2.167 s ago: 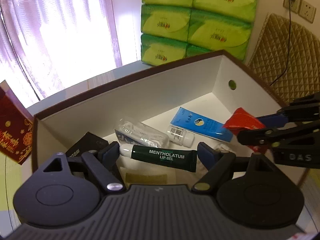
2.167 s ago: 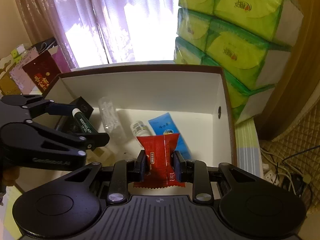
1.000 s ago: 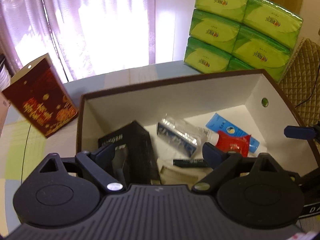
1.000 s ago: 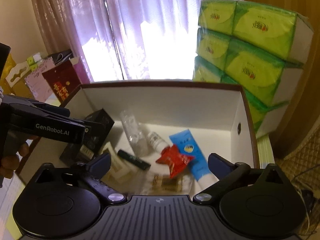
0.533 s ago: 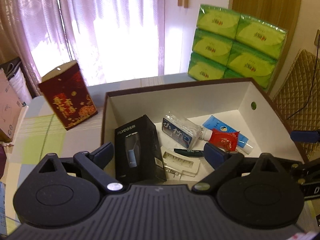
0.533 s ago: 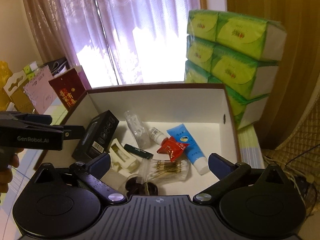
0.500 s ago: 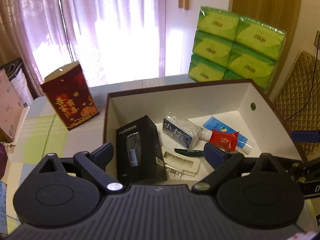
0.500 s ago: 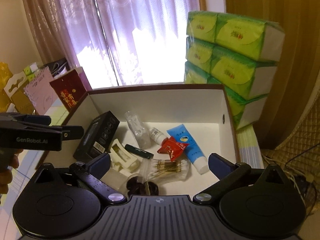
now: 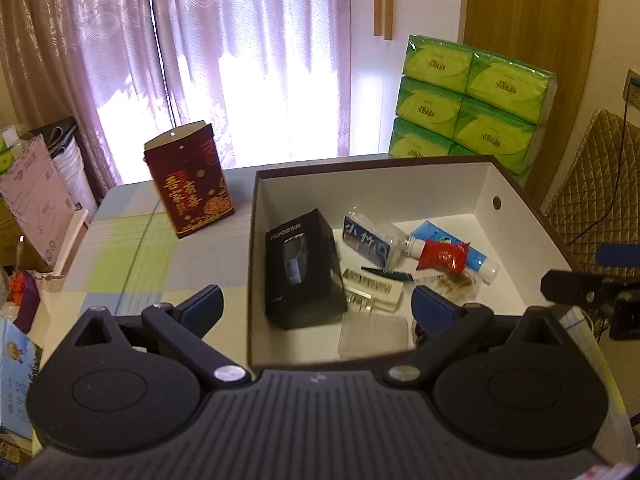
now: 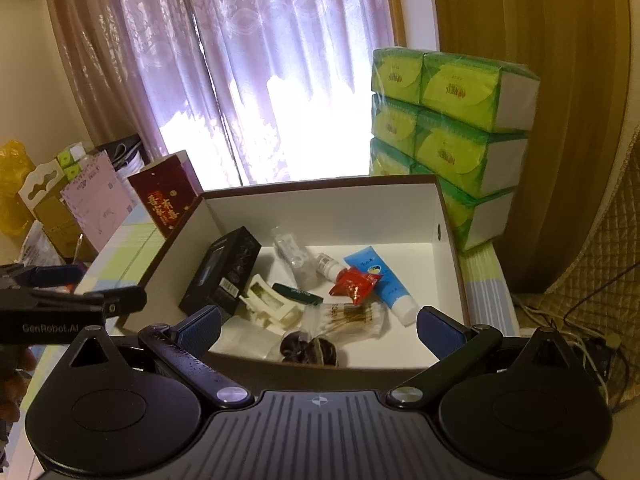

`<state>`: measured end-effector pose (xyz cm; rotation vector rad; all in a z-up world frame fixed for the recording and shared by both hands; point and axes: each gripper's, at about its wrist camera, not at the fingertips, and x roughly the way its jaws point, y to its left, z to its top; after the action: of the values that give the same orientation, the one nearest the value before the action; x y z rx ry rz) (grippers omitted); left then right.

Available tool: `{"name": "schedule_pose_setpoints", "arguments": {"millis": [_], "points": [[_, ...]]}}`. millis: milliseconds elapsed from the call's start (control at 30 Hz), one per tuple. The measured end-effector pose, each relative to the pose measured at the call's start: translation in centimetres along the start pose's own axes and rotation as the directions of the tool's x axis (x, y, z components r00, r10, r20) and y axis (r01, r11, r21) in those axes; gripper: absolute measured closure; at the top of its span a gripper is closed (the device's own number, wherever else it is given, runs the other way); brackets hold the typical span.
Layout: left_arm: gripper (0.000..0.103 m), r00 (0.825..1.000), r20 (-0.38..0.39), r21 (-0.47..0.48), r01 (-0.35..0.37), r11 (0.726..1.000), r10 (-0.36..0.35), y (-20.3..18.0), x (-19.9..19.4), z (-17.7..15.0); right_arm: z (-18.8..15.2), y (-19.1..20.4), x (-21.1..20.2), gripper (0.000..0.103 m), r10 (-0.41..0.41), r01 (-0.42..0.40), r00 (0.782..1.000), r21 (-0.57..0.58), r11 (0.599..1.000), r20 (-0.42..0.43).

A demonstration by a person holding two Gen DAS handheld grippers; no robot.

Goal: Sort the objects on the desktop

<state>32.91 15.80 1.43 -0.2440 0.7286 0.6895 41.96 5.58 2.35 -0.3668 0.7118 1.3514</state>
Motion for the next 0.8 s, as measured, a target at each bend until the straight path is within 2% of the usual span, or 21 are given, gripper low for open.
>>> {"name": "schedule_pose_setpoints", "arguments": {"millis": [467,800], "points": [[0.004,0.998,0.03,-0.007,-0.048,0.999,0.049,0.0,-7.4,-3.1,-2.6,1.5,-4.9,0.002,0.0,0.0,1.0,0.0,1.0,0.011],[0.004,0.998,0.035,-0.003,-0.058,0.998,0.058,-1.5,-10.7,-5.2,-4.9,2.2,-7.4,0.002,0.009,-0.008,1.0,-0.03,1.0,0.016]]}}
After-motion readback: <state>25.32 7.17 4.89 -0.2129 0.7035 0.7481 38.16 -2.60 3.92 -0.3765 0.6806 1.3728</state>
